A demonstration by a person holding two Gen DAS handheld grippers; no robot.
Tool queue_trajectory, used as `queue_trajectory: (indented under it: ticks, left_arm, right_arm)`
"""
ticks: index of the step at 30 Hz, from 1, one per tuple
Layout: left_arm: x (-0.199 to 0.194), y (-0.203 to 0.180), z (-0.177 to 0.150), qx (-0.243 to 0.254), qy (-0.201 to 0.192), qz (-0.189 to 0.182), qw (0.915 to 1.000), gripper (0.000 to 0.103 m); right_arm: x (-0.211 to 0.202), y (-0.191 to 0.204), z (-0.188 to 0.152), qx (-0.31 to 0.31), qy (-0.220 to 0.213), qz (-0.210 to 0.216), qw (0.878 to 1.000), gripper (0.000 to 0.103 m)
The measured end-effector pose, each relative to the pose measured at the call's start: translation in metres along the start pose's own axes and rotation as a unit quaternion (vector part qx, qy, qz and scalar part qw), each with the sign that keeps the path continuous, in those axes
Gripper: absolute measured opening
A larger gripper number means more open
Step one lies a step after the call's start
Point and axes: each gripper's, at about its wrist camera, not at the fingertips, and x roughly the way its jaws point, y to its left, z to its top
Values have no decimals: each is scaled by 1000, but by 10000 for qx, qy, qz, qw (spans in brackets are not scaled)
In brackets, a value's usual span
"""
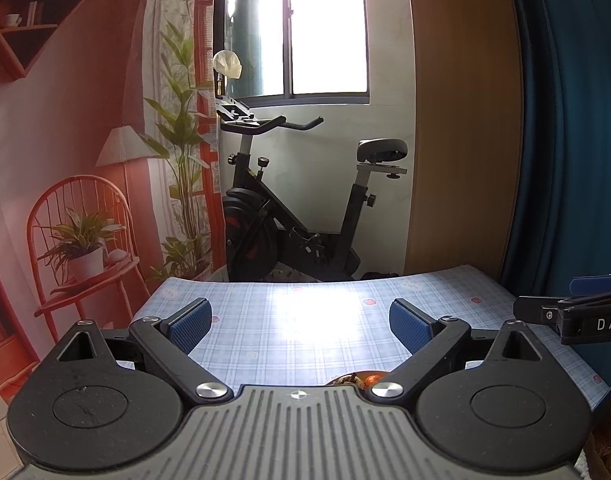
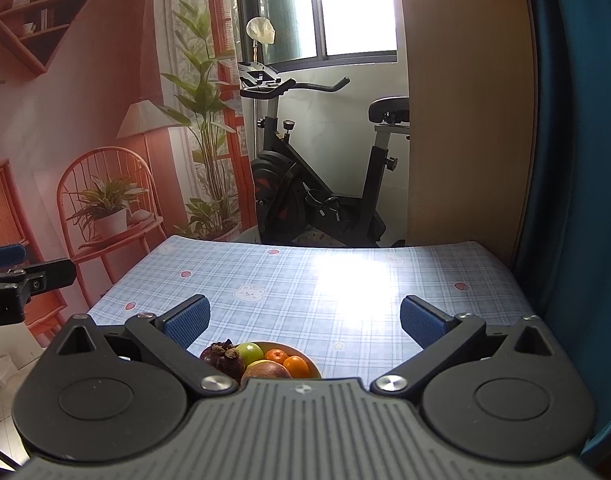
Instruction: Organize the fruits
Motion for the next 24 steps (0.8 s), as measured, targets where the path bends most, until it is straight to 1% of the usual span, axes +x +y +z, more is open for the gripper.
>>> queue_trajectory:
  ticks: [19, 24]
  left_arm:
    - [1, 0, 2, -91, 24, -53, 9999, 98]
    - [3, 1, 2, -120, 72, -57, 9999, 101]
  right_arm:
    - [-1, 1, 1, -23, -26, -54, 10000, 103]
    - [0, 0, 1, -23, -22, -55, 10000, 103]
